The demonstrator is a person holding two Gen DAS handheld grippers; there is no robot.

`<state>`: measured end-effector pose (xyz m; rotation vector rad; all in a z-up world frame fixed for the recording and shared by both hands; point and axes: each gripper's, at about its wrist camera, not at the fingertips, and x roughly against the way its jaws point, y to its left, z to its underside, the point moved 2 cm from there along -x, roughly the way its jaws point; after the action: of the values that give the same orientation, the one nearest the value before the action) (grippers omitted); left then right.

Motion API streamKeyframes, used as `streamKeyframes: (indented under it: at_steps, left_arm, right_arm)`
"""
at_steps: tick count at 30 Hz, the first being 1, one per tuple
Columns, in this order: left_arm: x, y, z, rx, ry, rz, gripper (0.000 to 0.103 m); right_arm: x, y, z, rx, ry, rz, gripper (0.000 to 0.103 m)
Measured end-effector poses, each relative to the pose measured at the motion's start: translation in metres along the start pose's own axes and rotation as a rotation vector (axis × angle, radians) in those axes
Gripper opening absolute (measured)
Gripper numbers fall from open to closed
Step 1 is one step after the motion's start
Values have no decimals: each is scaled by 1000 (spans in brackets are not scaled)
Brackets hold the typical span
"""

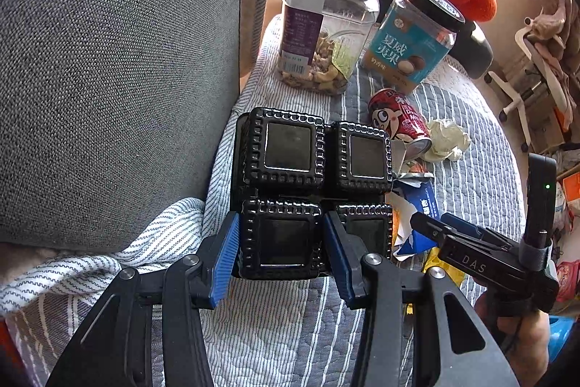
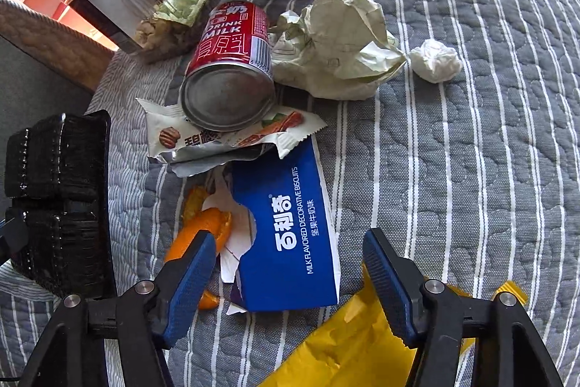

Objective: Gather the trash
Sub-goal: 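Grasp the black plastic trays with the left tool while the right tool grasps the blue biscuit box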

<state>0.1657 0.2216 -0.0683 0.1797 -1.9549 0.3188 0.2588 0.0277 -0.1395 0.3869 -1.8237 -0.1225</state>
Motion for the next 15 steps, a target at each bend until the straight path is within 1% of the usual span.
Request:
streamKeyframes:
  at_steps: [2,3,7,11,15]
  left_arm:
    - [-1,-1,-1,-1,-1,-2,49]
    - [-1,-1,-1,-1,-2,-2,49]
    - [2,-4,-1,-3,-12,4,49]
    - [6,-13,-1,-16,-20,22,49]
    - [11,-26,2,-40,-24,43,49]
  right_arm:
    - [-7,1,0,6,13,5,58]
    - [-9,0,1,6,20,-1,48]
    - [2,-1,3,21,11,-13,47]
    - [29,-9,9,35,-9,-10,47]
    - [57,-27,18,27,-26,-9,47]
